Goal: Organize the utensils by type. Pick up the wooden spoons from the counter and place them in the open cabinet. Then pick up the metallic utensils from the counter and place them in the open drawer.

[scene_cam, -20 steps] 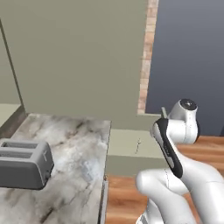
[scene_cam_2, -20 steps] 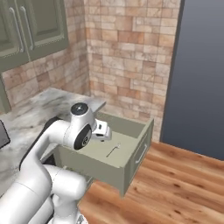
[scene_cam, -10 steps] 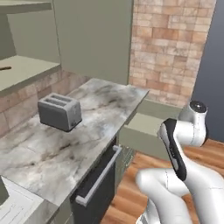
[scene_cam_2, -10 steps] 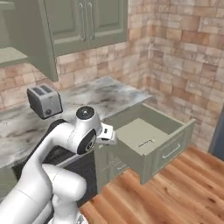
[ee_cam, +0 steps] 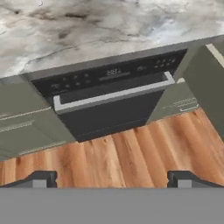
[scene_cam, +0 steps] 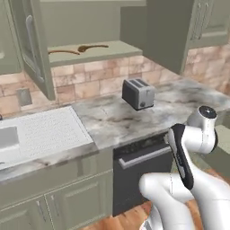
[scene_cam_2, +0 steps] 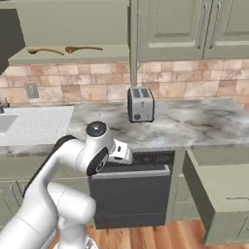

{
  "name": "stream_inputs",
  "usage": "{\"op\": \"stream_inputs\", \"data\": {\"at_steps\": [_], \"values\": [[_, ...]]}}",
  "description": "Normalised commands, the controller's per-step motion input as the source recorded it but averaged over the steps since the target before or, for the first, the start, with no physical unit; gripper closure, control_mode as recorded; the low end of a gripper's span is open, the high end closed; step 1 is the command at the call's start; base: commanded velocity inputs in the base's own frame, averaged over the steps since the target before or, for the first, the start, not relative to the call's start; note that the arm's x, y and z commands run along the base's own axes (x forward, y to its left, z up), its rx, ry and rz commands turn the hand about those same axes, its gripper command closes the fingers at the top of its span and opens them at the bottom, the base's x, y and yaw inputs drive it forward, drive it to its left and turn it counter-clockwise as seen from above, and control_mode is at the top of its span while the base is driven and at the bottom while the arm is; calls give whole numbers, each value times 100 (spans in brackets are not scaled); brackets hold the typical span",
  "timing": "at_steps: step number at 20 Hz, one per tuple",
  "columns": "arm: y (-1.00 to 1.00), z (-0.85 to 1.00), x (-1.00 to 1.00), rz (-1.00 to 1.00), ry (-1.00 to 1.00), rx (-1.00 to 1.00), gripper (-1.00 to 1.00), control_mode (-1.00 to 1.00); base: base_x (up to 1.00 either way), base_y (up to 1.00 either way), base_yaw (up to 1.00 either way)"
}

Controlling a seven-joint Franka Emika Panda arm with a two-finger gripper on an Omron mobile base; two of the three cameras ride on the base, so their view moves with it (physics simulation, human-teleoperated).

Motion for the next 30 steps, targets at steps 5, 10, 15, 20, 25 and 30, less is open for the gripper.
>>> {"op": "stream_inputs", "data": {"at_steps": [5,10,15,20,25,30], "values": [[0,0,0,0,0,0,-100,100,3,2,80],[0,0,0,0,0,0,-100,100,41,0,7],[0,0,0,0,0,0,-100,100,44,-3,0],[0,0,0,0,0,0,-100,100,50,-2,-2],[0,0,0,0,0,0,-100,100,59,0,1],[0,0,0,0,0,0,-100,100,52,0,7]]}}
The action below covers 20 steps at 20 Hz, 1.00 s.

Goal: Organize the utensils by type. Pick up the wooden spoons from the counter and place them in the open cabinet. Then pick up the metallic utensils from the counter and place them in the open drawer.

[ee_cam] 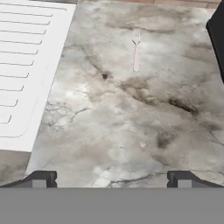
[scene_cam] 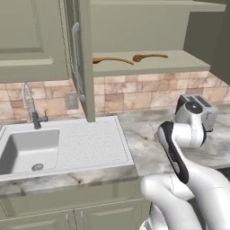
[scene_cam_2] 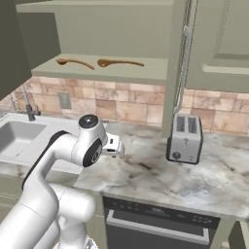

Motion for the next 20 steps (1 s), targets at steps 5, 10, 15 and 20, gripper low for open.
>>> {"op": "stream_inputs", "data": {"at_steps": [5,10,15,20], "values": [[0,0,0,0,0,0,-100,100,50,0,6],[0,0,0,0,0,0,-100,100,50,0,4],[0,0,0,0,0,0,-100,100,47,0,1],[0,0,0,0,0,0,-100,100,13,0,0]]}}
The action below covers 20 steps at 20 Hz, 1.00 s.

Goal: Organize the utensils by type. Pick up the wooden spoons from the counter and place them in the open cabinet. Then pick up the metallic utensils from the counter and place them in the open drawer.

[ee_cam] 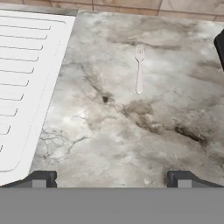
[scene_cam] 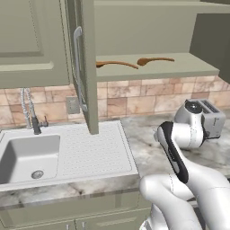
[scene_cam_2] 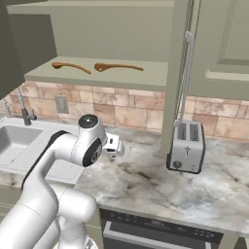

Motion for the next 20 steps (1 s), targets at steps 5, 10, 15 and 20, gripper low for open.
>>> {"op": "stream_inputs", "data": {"at_steps": [5,10,15,20], "values": [[0,0,0,0,0,0,-100,100,0,0,0],[0,0,0,0,0,0,-100,100,0,0,0],[0,0,0,0,0,0,-100,100,0,0,0],[-5,-1,-10,6,-17,1,-100,-100,0,0,0]]}}
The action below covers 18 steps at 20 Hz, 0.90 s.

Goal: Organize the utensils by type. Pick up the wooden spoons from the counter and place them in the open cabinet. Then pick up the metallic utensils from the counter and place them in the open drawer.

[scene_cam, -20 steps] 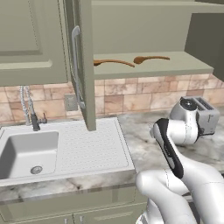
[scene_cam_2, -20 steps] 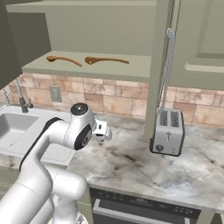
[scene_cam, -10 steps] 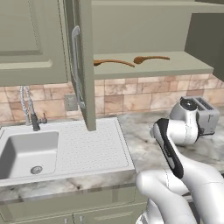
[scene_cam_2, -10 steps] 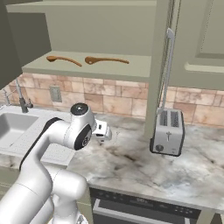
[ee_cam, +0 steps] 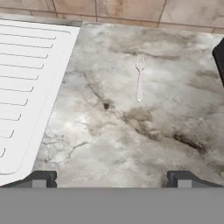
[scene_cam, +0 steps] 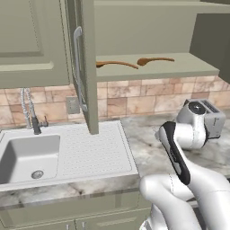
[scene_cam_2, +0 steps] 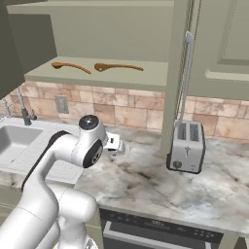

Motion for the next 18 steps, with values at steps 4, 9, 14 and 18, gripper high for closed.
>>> {"op": "stream_inputs", "data": {"at_steps": [4,9,14,18], "values": [[-19,-6,-36,23,-52,4,-100,-100,0,0,0],[-23,-23,-34,19,-52,0,-100,-100,0,0,0],[-20,-34,-11,1,-41,-2,-100,-100,0,0,0],[-30,-12,6,0,-5,5,-100,-100,0,0,0]]}}
